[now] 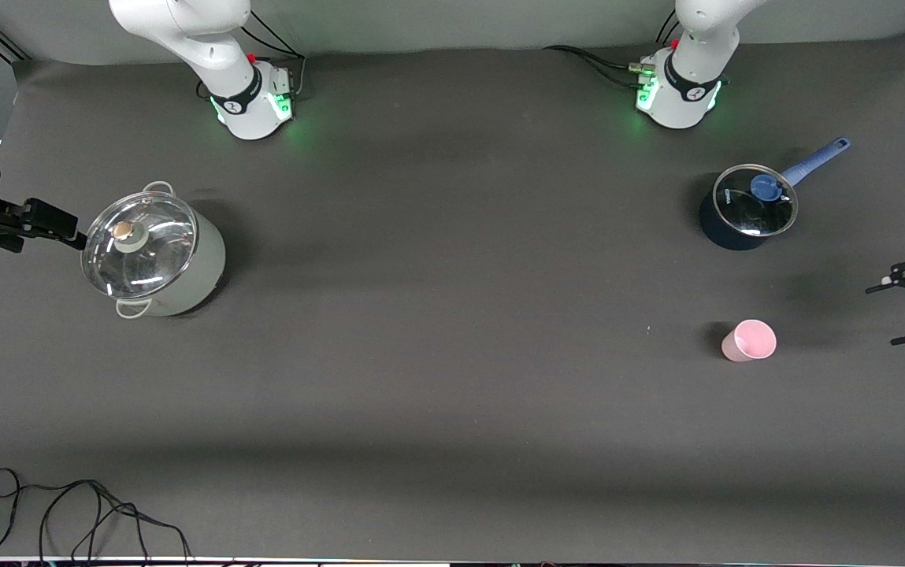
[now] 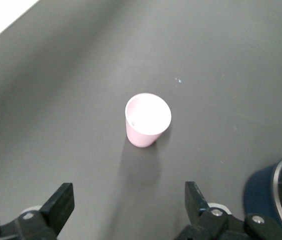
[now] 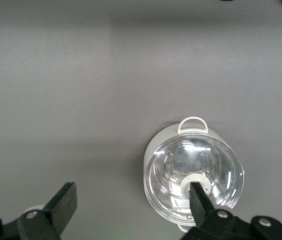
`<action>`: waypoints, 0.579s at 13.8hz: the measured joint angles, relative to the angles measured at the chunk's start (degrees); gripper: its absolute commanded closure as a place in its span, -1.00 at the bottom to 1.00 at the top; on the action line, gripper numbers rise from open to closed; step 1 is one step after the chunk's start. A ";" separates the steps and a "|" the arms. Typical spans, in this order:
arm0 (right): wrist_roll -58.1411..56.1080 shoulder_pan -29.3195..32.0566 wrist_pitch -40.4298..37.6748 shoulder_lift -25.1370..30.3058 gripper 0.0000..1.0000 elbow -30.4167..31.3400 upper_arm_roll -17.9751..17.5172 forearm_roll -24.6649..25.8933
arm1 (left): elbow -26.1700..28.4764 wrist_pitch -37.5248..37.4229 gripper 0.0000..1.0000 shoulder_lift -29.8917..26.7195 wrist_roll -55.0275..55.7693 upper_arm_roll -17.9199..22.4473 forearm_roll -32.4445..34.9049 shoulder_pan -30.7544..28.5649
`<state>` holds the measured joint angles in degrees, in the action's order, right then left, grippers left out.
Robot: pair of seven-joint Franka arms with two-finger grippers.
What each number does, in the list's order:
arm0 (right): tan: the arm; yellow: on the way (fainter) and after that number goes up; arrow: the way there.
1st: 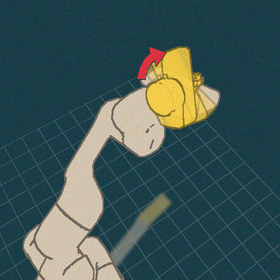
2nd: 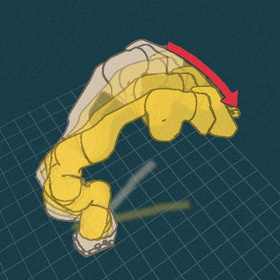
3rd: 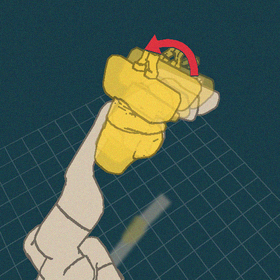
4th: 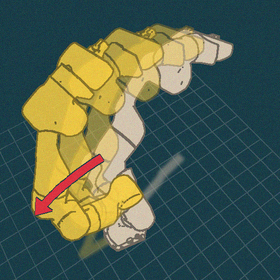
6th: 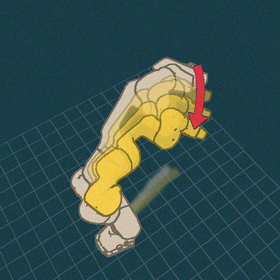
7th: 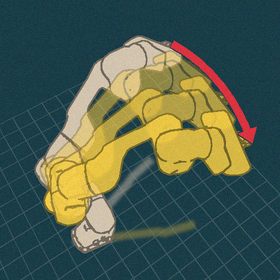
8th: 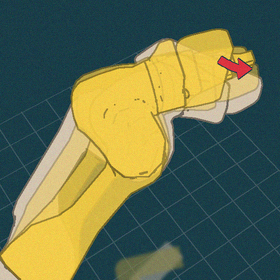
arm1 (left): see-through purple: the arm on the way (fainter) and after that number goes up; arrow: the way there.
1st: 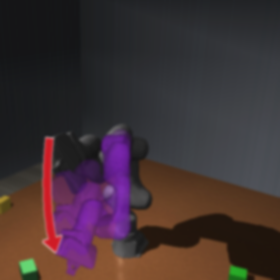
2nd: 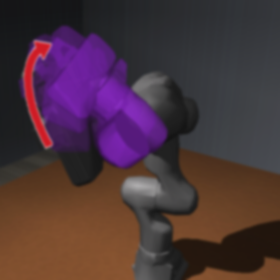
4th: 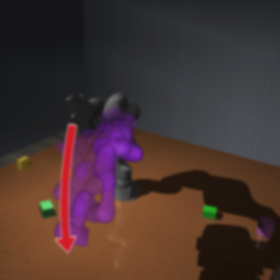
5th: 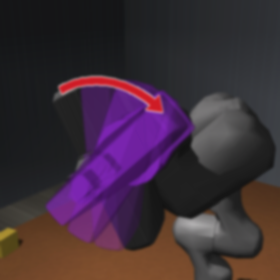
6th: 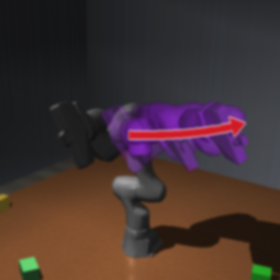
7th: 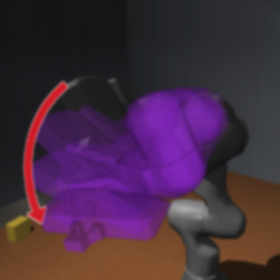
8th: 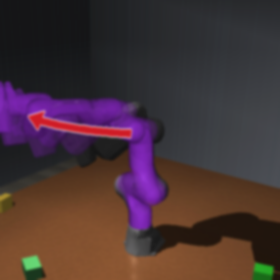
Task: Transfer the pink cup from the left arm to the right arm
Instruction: 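Move the left gripper away from the saucepan toward the pink cup, then close the left gripper around the pink cup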
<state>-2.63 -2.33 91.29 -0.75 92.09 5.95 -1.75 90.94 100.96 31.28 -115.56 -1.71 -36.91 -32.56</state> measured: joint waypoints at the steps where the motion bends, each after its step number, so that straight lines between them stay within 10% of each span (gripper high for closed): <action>1: 0.59 0.01 0.00 0.00 -0.99 -0.02 0.05 0.00 | 0.00 -0.33 -0.98 1.62 -3.09 -0.07 -1.89 -0.60; 8: 19.39 -0.20 0.00 0.30 -0.99 -0.15 -0.13 0.00 | -0.06 -5.48 -0.98 13.91 -24.56 -0.30 -14.42 -2.75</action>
<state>16.76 -2.53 91.29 -0.45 91.95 5.82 -1.75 90.88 95.48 45.20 -140.11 -2.01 -51.33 -35.31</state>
